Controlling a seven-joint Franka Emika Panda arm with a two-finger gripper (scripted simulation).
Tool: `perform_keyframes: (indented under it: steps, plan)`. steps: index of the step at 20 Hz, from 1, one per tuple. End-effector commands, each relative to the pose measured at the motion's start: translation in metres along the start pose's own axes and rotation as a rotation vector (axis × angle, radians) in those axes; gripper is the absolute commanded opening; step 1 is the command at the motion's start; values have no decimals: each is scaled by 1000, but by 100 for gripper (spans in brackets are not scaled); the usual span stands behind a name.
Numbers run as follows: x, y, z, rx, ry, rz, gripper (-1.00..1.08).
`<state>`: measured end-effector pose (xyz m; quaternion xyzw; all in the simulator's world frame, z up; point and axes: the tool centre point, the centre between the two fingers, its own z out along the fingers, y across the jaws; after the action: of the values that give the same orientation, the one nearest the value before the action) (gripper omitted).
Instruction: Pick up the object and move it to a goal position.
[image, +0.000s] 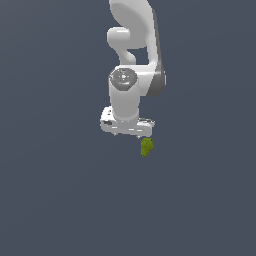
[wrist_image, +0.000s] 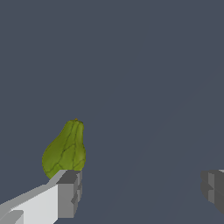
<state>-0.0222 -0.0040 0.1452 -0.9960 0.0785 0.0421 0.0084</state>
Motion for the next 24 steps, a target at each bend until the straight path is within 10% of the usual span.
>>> perform_keyframes:
  steps: [1, 24]
  plan:
    - [-1, -6, 4, -1, 5, 38, 100]
    - [-18, -76, 48, 8, 70, 495, 100]
